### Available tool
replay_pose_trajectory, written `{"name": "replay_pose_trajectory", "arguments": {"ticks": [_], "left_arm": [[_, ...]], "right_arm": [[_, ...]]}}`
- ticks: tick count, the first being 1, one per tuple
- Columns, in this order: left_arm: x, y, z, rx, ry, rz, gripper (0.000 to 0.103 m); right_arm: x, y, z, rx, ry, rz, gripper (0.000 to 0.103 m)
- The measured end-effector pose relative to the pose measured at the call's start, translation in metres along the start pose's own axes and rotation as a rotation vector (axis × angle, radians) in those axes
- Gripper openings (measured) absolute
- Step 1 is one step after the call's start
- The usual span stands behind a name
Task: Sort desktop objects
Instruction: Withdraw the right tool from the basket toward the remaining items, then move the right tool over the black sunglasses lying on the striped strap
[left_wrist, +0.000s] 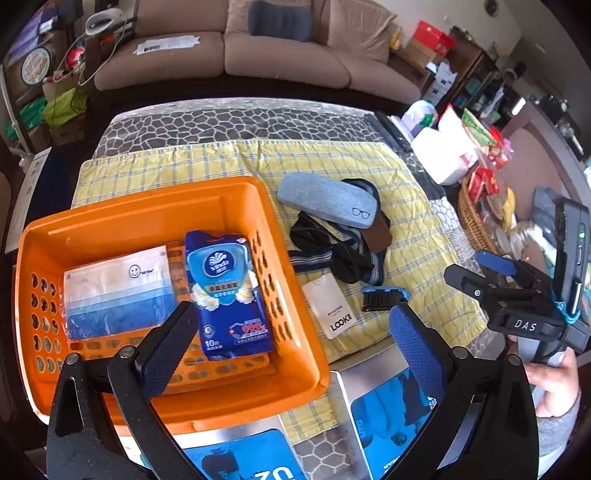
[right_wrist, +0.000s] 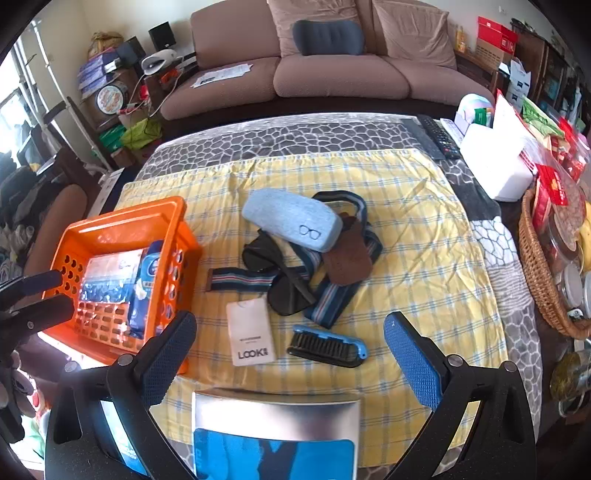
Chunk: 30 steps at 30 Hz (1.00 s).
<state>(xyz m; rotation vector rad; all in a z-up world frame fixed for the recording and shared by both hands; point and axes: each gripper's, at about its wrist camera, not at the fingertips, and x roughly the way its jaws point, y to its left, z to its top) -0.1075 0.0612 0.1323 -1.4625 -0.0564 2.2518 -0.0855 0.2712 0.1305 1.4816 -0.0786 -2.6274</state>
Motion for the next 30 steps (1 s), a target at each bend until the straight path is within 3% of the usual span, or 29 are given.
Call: {"name": "replay_pose_trajectory", "arguments": {"ticks": [13,19,26,29,30], "left_arm": [[0.067,-0.038,0.059,0.041,0.061,-0.007,0.103],[0.095,-0.031,0.098,0.059,0.093,-0.037,0.103],[0.137,-0.022,0.140,0.111,0.144,0.047,0.102],[0.158,-0.025,0.155,0.127,0.174,0.039,0.099],[0.165,-0.026,0.159,0.128,0.186,0.035,0.094]], "right_arm": [[0.023,-0.072,0.013,0.094,0.011,0.040,0.103],[0.050,-0.083,0.024,0.092,0.012,0.071,0.102],[0.080,-0.086,0.046,0.056,0.003,0.081,0.100],[0.093,-0.084,0.054,0.049,0.008,0.089,0.097],[0.098,-0.083,0.056,0.045,0.009,0.094,0.095]]}}
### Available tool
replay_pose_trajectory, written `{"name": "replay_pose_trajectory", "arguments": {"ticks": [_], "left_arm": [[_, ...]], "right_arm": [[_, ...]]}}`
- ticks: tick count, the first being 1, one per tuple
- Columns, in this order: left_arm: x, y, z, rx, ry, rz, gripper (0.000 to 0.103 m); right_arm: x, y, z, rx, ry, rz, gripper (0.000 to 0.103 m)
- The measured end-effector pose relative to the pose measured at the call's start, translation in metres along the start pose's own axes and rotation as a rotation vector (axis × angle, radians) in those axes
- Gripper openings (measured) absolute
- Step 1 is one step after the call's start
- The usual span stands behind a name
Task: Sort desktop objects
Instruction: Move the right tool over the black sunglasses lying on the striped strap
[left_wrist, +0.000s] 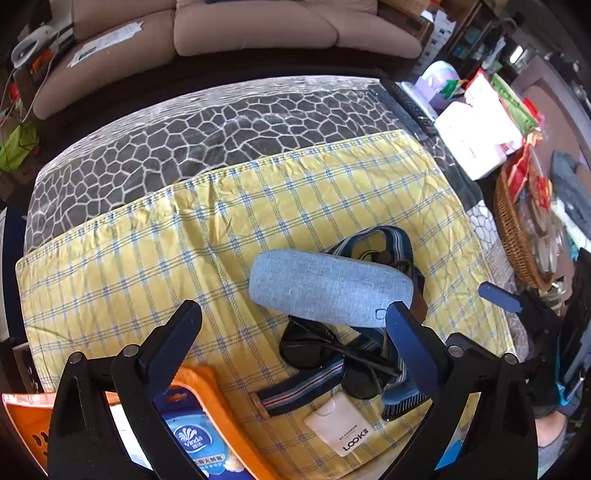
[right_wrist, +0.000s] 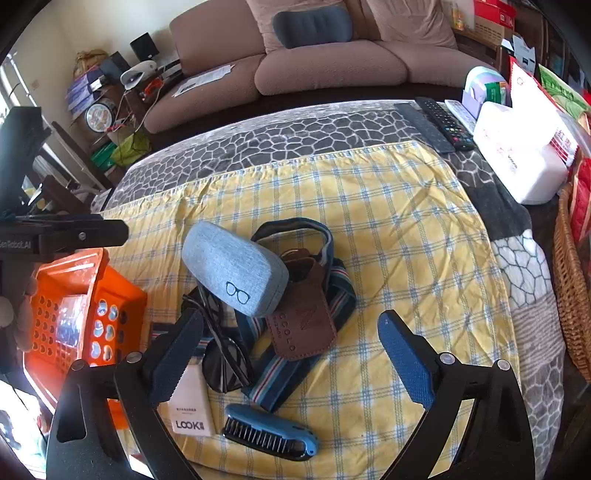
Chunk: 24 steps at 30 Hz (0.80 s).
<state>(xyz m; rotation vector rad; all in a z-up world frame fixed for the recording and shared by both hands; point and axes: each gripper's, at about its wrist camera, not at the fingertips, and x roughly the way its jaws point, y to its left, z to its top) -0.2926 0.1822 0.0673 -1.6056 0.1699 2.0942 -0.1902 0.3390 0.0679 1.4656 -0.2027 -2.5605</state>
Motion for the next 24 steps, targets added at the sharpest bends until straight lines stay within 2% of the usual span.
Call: {"name": "replay_pose_trajectory", "arguments": {"ticks": [1,3,4,9,12,18,21,24], "left_arm": [[0.007,-0.001,0.005,0.004,0.013,0.010,0.091],[0.021,-0.001,0.013,0.015,0.041,0.024,0.077],[0.028,-0.001,0.016,0.017,0.054,0.030,0.075],[0.054,-0.001,0.028,0.024,0.104,0.039,0.075],[0.063,-0.002,0.030,0.033,0.135,0.043,0.075],[0.074,0.003,0.034,0.007,0.167,0.023,0.075],[0.075,-0.001,0.033,0.021,0.169,0.029,0.075],[0.070,-0.004,0.029,0.038,0.160,0.029,0.075]], "right_arm": [[0.005,0.002,0.002,-0.005,0.003,0.003,0.093],[0.015,0.004,0.004,-0.015,0.015,0.013,0.087],[0.020,0.006,0.005,-0.016,0.023,0.017,0.084],[0.043,0.005,0.008,0.023,0.051,0.041,0.082],[0.050,-0.002,0.007,0.084,0.066,0.096,0.071],[0.059,-0.009,0.003,0.170,0.080,0.169,0.071],[0.061,-0.008,0.002,0.169,0.083,0.169,0.071],[0.055,-0.003,-0.002,0.121,0.076,0.131,0.071]]}}
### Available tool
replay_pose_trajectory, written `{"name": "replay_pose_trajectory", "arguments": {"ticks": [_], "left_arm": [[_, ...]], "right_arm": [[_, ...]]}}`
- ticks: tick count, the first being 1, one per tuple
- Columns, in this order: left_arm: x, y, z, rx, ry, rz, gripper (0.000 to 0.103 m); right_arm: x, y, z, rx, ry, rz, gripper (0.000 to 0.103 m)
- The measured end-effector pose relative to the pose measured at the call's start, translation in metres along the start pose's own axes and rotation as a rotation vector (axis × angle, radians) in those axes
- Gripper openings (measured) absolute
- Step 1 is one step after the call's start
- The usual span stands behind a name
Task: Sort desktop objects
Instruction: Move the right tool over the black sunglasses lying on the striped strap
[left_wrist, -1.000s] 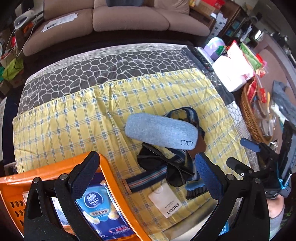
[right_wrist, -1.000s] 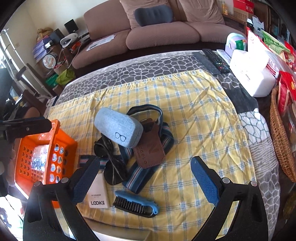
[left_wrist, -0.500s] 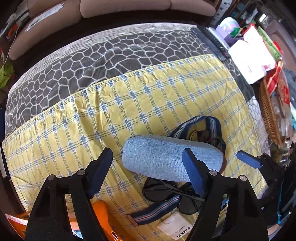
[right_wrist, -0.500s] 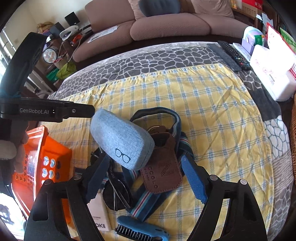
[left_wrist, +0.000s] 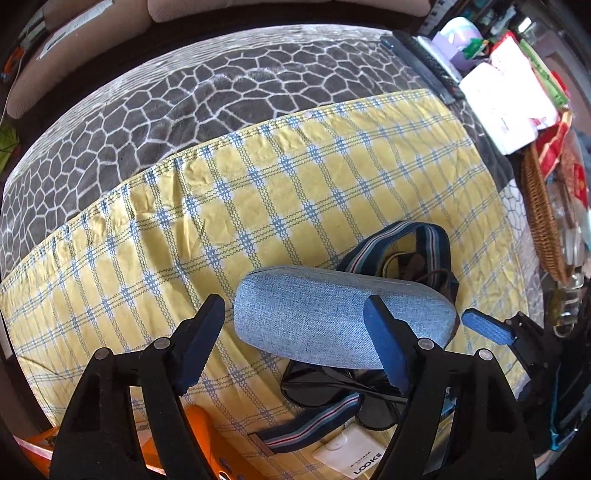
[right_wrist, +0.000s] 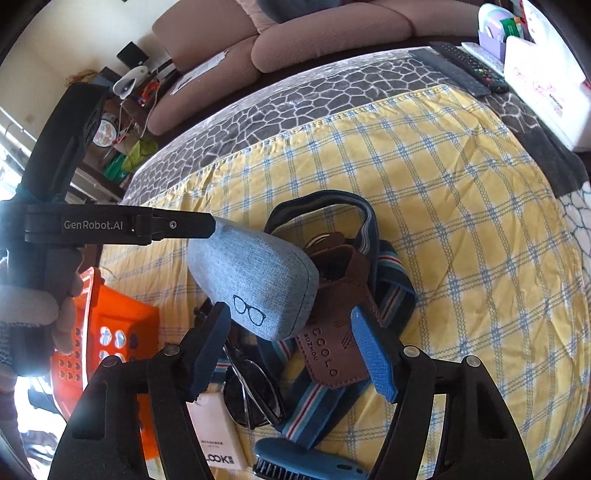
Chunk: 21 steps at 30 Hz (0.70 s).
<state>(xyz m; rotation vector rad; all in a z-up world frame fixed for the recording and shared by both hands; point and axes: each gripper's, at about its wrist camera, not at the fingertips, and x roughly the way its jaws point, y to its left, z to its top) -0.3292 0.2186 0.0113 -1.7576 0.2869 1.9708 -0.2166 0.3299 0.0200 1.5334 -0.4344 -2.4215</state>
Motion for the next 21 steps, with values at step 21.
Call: {"name": "replay_pose_trajectory", "arguments": {"ticks": [21], "left_arm": [[-0.044,0.022,-0.027,-0.038,-0.074,-0.060,0.075]], "right_arm": [[0.051,0.068,-0.026,-0.313,0.124,-0.074,0.039]]}}
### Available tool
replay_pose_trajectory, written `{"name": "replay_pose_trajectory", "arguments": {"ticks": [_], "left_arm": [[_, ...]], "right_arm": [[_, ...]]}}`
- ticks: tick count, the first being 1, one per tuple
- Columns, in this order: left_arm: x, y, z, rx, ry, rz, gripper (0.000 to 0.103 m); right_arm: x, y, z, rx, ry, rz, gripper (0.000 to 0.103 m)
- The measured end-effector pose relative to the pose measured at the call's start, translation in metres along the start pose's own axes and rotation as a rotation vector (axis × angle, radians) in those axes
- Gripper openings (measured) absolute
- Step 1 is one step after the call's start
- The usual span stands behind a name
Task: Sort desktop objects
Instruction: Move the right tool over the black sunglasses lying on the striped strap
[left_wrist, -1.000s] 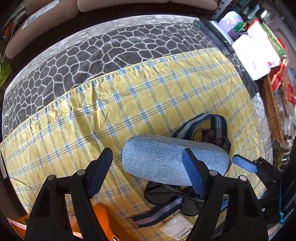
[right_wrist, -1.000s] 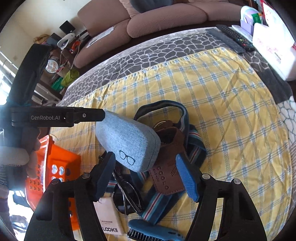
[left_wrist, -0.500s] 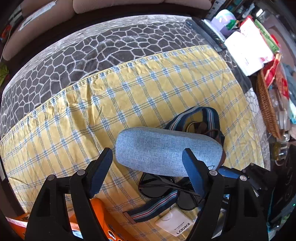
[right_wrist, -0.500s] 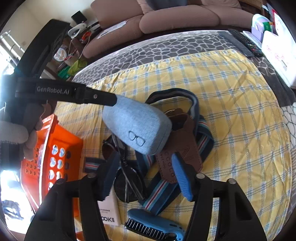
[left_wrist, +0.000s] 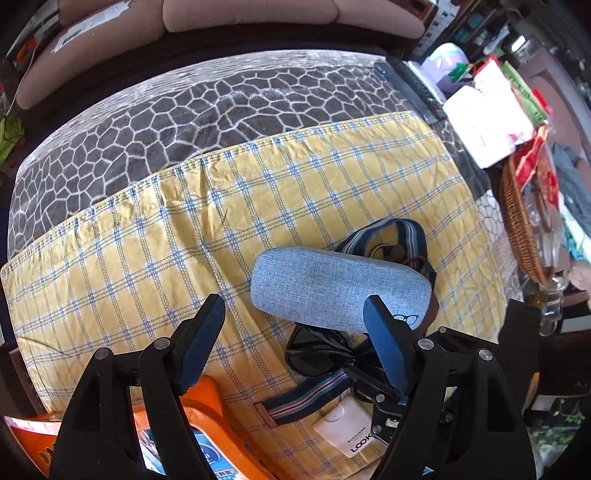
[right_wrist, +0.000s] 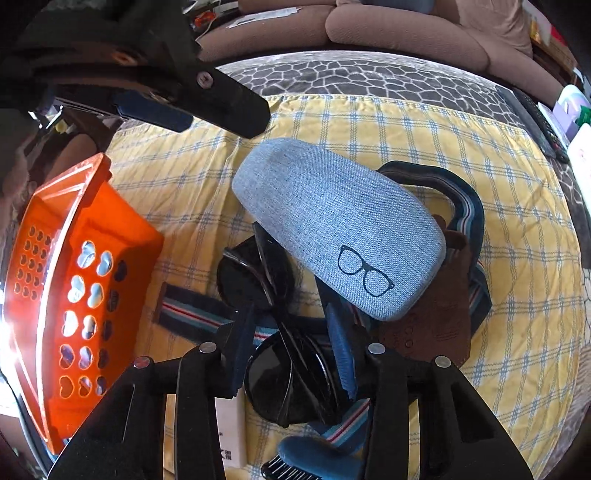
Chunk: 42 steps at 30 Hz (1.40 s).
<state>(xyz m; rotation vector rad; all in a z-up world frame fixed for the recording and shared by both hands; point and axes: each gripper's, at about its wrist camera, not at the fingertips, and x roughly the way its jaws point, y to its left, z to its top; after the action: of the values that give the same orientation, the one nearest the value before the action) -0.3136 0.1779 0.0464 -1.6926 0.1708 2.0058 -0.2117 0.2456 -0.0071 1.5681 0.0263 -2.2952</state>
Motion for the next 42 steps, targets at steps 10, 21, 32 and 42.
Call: {"name": "replay_pose_trajectory", "arguments": {"ticks": [10,21,32,42], "left_arm": [[-0.014,0.010,-0.021,-0.018,-0.010,-0.055,0.075],[-0.001,-0.024,-0.047,0.075,0.047,-0.109,0.075],[0.023,-0.086,-0.051,0.415,0.172,0.050,0.051],[0.042,-0.098,-0.059,0.401,0.224,0.030,0.051]], "right_arm": [[0.010,0.003,0.003,-0.002,0.028,-0.003,0.013],[-0.028,-0.001,0.002,0.021,-0.026,0.060,0.007],[-0.037,-0.015,-0.036,0.023,0.006,0.046,0.029],[-0.027,-0.016,-0.041,0.027,0.014,0.089,0.032]]}}
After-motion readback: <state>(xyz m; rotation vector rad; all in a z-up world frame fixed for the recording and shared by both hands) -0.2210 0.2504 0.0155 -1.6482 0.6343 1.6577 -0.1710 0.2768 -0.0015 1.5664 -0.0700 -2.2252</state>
